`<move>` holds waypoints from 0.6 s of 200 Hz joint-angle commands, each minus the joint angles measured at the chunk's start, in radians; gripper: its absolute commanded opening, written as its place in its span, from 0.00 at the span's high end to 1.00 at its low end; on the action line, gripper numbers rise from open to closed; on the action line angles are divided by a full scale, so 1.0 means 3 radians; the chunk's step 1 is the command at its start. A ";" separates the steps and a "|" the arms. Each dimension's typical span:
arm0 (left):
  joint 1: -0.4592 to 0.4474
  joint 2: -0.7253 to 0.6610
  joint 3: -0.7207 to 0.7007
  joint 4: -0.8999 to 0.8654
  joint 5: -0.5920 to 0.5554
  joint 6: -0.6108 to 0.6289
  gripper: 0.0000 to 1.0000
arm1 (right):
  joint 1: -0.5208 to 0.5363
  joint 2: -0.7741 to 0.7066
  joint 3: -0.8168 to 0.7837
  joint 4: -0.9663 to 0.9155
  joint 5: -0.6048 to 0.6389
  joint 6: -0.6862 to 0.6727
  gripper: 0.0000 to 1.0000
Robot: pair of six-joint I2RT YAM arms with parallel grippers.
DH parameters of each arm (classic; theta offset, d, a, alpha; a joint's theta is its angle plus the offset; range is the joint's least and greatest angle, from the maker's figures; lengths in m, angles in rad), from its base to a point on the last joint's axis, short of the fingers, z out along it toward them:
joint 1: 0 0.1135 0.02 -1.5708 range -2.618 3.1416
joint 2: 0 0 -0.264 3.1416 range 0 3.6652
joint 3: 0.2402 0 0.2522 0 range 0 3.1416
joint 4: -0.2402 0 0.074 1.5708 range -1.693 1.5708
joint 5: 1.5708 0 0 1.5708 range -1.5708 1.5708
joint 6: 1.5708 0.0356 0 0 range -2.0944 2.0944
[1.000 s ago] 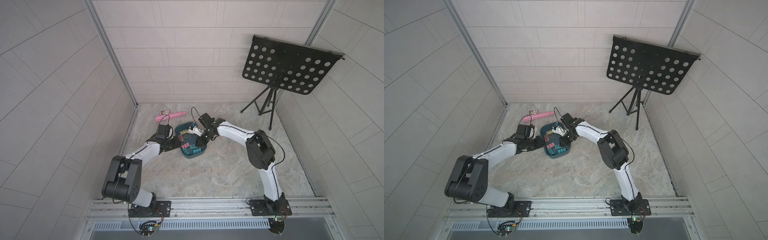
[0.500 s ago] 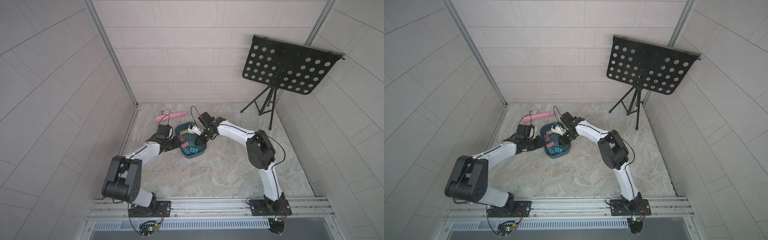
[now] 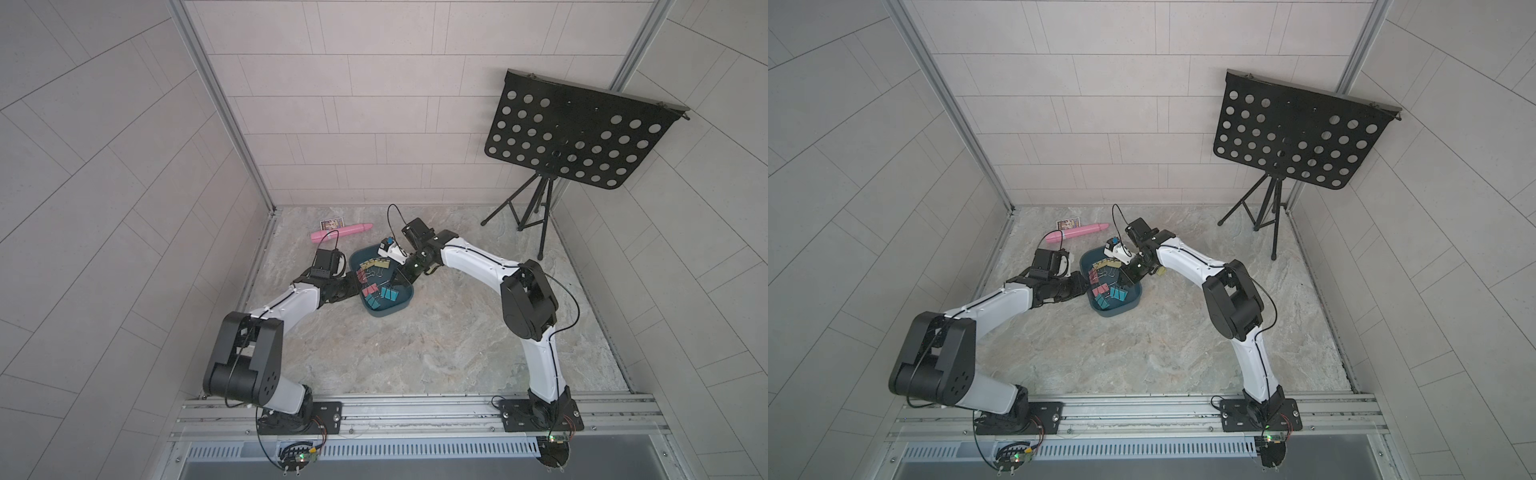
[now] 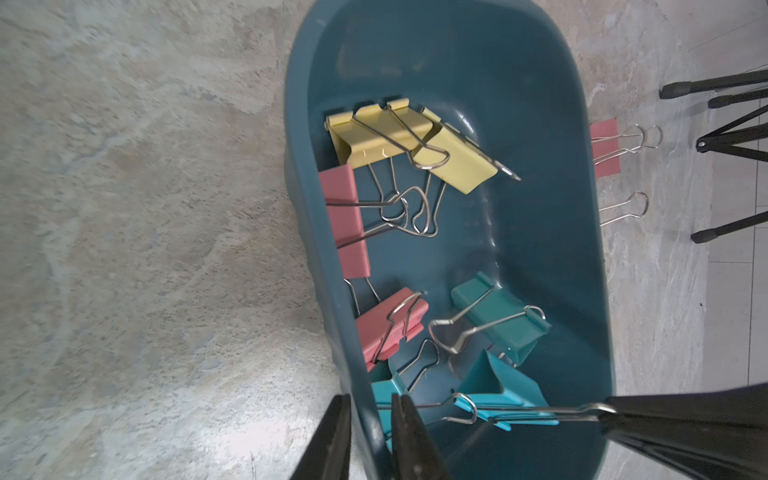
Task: Take out the binder clips from the storage box
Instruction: Pick up the binder clip from the storage box, then place the binder clip at the center of the board.
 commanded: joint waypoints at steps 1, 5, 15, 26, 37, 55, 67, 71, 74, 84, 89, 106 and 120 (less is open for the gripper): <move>-0.0021 -0.0089 -0.0009 -0.0054 -0.0038 0.0052 0.74 | -0.0042 -0.0172 -0.0014 0.0022 -0.0049 0.0058 1.00; -0.0020 -0.0093 -0.0009 -0.0051 -0.0037 0.0055 0.74 | -0.0048 -0.0177 -0.0011 0.0022 -0.0051 0.0060 1.00; -0.0017 -0.0096 -0.0009 -0.0054 -0.0043 0.0053 0.74 | -0.0059 -0.0186 -0.0014 0.0029 -0.0052 0.0071 1.00; -0.0018 -0.0097 -0.0008 -0.0054 -0.0039 0.0055 0.74 | -0.0062 -0.0196 -0.0012 0.0032 -0.0056 0.0071 1.00; -0.0018 -0.0095 -0.0008 -0.0054 -0.0044 0.0055 0.74 | -0.0073 -0.0210 -0.0012 0.0042 -0.0055 0.0076 1.00; -0.0019 -0.0090 -0.0007 -0.0059 -0.0042 0.0056 0.74 | -0.0103 -0.0236 -0.0024 0.0085 -0.0101 0.0117 1.00; -0.0017 -0.0093 -0.0005 -0.0055 -0.0039 0.0056 0.74 | -0.0127 -0.0257 -0.0036 0.0132 -0.0130 0.0156 1.00; -0.0019 -0.0090 -0.0005 -0.0054 -0.0041 0.0056 0.74 | -0.0132 -0.0258 -0.0038 0.0135 -0.0138 0.0158 1.00; -0.0019 -0.0089 -0.0005 -0.0054 -0.0039 0.0055 0.74 | -0.0133 -0.0258 -0.0034 0.0135 -0.0142 0.0162 1.00; -0.0020 -0.0087 -0.0005 -0.0056 -0.0041 0.0054 0.74 | -0.0136 -0.0254 -0.0031 0.0135 -0.0149 0.0164 1.00; -0.0021 -0.0089 -0.0001 -0.0059 -0.0041 0.0053 0.74 | -0.0142 -0.0261 -0.0032 0.0135 -0.0149 0.0163 1.00; -0.0017 -0.0093 -0.0005 -0.0059 -0.0045 0.0055 0.74 | -0.0144 -0.0274 -0.0043 0.0152 -0.0164 0.0171 1.00; -0.0017 -0.0092 -0.0006 -0.0059 -0.0046 0.0052 0.74 | -0.0159 -0.0290 -0.0040 0.0161 -0.0169 0.0189 1.00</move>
